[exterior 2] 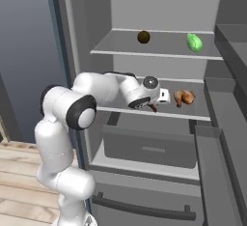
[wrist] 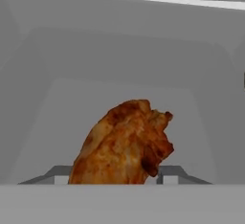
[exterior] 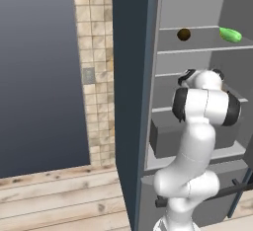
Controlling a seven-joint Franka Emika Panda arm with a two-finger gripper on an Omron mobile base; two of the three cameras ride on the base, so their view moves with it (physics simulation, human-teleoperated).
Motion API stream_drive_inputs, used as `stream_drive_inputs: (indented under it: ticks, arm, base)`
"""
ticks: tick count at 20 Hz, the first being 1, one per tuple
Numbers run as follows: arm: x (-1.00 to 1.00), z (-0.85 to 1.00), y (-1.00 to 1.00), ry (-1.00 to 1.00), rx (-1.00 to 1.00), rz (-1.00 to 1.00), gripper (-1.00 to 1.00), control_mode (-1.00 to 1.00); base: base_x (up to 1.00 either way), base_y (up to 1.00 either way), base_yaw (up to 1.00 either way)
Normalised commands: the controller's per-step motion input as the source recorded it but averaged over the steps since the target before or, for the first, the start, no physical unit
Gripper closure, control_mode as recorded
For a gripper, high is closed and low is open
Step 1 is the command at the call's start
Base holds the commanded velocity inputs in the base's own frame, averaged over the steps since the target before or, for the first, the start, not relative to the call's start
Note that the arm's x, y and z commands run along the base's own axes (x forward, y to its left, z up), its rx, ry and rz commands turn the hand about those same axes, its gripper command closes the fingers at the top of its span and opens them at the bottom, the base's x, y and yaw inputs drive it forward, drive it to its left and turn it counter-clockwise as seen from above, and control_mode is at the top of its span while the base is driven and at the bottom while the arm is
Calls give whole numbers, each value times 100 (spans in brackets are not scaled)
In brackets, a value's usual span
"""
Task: Gather the corn and avocado from the fridge and place them on a tray on the dining counter. Then gather the chicken drumsticks from the fridge and place them on the other tray.
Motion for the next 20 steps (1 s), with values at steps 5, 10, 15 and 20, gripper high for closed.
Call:
stream_drive_inputs:
  ticks: [5,10,15,20]
  arm:
    - [-61,78,1,-3,0,-6,100,-100]
    - [-56,94,0,6,0,-11,100,-100]
    - [-55,98,0,15,2,-12,100,-100]
    - [-68,80,3,14,5,-13,100,-100]
  base:
    - [0,0,0]
    - [0,0,0]
    - [0,0,0]
    - [0,0,0]
